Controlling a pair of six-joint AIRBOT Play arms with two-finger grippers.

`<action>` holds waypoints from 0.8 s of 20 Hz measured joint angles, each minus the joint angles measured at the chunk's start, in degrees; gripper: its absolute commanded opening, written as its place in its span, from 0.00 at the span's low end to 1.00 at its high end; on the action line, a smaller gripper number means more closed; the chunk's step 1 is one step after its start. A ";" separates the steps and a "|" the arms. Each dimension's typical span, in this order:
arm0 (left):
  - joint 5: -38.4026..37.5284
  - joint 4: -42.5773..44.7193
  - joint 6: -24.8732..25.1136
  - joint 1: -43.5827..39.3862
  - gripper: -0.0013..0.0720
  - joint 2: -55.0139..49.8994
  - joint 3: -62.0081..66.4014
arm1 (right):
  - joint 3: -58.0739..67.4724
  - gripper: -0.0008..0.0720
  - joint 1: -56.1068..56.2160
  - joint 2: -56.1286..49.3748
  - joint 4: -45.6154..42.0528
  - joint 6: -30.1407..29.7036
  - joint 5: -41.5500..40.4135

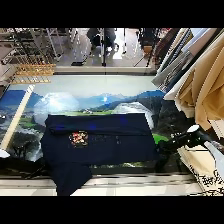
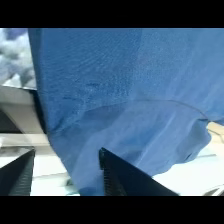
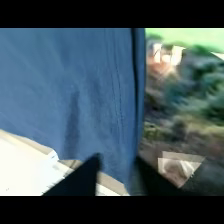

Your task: Fold the clothes and pants, and hang the long-sleeved shirts on hangers.

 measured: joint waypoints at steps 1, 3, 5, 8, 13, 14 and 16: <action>1.01 -0.70 0.35 -0.04 0.02 0.00 -0.48 | -0.46 0.08 0.48 -0.02 -0.20 -0.55 0.02; 1.73 -1.40 1.29 0.07 0.03 0.09 -0.94 | -0.72 0.04 0.98 0.50 -0.33 -1.27 0.31; 0.20 -3.74 2.80 0.48 0.02 0.24 -0.50 | -0.15 0.03 1.22 1.90 -1.60 -1.73 1.66; -3.17 -11.28 5.70 2.19 0.02 0.33 3.08 | 3.06 0.03 1.42 5.57 1.07 -1.55 5.51; -4.79 -23.45 6.69 4.17 0.02 -3.28 16.35 | 13.38 0.03 2.49 7.06 6.56 5.22 2.99; -4.63 -25.49 6.29 3.96 0.02 -5.62 19.52 | 15.61 0.03 3.34 6.14 7.28 6.86 0.59; -3.87 -30.45 6.01 3.26 0.02 -11.37 25.29 | 20.02 0.03 5.51 2.97 8.07 9.79 -3.19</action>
